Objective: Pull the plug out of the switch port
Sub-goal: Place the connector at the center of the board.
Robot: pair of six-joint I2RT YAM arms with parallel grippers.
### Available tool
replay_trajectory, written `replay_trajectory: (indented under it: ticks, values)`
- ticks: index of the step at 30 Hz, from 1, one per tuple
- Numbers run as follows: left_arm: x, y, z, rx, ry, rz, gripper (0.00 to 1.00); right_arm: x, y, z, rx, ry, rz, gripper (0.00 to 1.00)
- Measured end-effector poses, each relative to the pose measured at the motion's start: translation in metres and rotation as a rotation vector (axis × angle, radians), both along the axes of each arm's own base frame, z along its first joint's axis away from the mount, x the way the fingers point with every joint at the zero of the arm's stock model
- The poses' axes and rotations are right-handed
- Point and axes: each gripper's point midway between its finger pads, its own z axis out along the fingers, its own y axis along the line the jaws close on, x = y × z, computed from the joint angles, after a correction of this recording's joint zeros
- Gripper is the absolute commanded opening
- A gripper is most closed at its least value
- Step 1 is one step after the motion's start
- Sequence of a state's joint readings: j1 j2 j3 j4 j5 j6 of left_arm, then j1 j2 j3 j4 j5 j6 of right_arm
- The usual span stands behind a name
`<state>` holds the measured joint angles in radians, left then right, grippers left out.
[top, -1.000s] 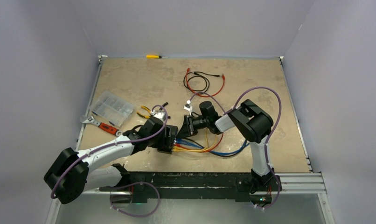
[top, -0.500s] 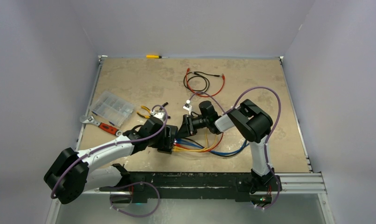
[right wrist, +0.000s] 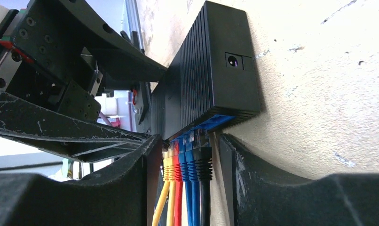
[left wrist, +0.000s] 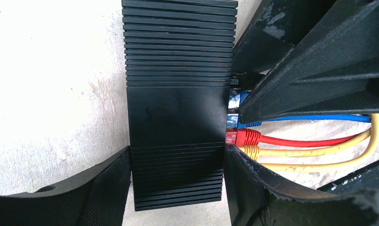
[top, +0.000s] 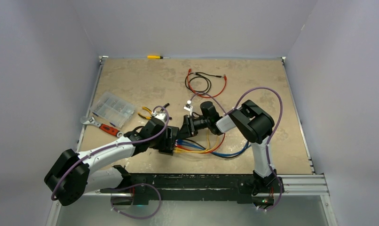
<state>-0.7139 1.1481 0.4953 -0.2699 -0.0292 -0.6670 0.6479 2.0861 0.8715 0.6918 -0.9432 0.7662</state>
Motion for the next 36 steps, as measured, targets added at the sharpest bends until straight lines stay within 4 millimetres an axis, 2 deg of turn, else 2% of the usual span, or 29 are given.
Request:
replay_trajectory:
  ticks: [3, 9, 17, 24, 33, 36]
  values:
    - [0.0, 0.0, 0.0, -0.001, 0.001, 0.001, 0.0, 0.001, 0.0, 0.001, 0.003, -0.004, -0.001, 0.51]
    - [0.0, 0.0, 0.0, -0.001, 0.001, 0.001, 0.0, 0.004, 0.0, -0.001, -0.006, -0.008, -0.015, 0.37]
    - [0.0, 0.0, 0.0, -0.002, 0.001, 0.001, 0.0, 0.011, -0.004, -0.002, -0.013, -0.006, -0.042, 0.47]
    - [0.0, 0.0, 0.0, -0.003, 0.001, 0.0, 0.0, 0.015, -0.003, -0.002, -0.012, -0.015, -0.047, 0.38]
    - [0.0, 0.0, 0.0, 0.0, -0.002, 0.002, 0.0, 0.014, -0.004, -0.005, -0.019, -0.009, -0.046, 0.18]
    - [0.0, 0.0, 0.0, 0.001, -0.002, 0.002, 0.0, 0.013, -0.003, -0.004, -0.013, -0.011, -0.041, 0.04]
